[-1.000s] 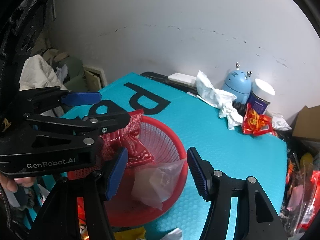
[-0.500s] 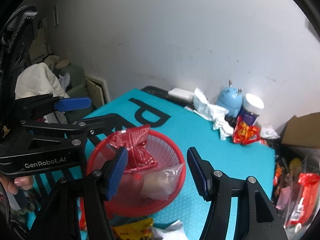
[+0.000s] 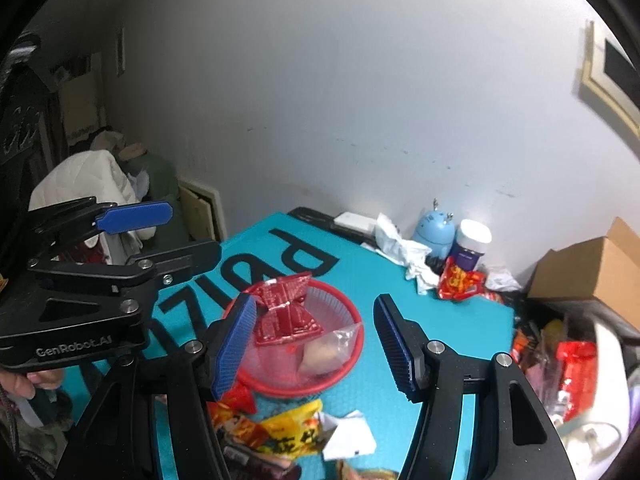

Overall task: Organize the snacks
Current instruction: 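Open both tools to drop the red bag and nut bag into the basket, then move the left tool to the brown chocolate bar while the right tool reaches the patterned chip bag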

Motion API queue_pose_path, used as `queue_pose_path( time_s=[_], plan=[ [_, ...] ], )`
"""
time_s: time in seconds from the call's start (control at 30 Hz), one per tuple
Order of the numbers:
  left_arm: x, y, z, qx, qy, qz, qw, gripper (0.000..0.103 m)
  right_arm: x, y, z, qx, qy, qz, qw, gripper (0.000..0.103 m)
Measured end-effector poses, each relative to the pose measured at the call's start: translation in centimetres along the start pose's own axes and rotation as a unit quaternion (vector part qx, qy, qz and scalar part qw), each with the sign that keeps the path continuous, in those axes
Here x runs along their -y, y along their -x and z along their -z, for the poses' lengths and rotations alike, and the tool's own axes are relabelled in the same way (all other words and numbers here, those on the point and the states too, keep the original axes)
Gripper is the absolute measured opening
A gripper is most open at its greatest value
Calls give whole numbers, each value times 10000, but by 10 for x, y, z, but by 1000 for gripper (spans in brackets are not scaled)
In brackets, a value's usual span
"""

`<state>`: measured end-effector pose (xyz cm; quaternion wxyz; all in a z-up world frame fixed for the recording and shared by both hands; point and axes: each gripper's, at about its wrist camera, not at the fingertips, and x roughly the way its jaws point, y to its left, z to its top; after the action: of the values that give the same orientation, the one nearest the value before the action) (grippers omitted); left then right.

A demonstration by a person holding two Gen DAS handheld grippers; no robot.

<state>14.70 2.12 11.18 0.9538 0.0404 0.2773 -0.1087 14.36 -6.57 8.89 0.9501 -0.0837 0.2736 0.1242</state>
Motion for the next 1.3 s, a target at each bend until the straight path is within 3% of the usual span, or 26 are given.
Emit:
queue_pose_path(
  time_s=[0.3, 0.63, 1.3],
  plan=[
    [27, 51, 12, 273, -140, 251, 9992, 61, -12, 54, 17, 257, 83, 113, 9996, 62],
    [55, 78, 37, 262, -239, 448, 9984, 61, -18, 92, 51, 242, -42, 299, 9993, 62],
    [80, 56, 117, -645, -31, 930, 9936, 61, -19, 88, 139, -501, -334, 339, 9976, 63]
  ],
)
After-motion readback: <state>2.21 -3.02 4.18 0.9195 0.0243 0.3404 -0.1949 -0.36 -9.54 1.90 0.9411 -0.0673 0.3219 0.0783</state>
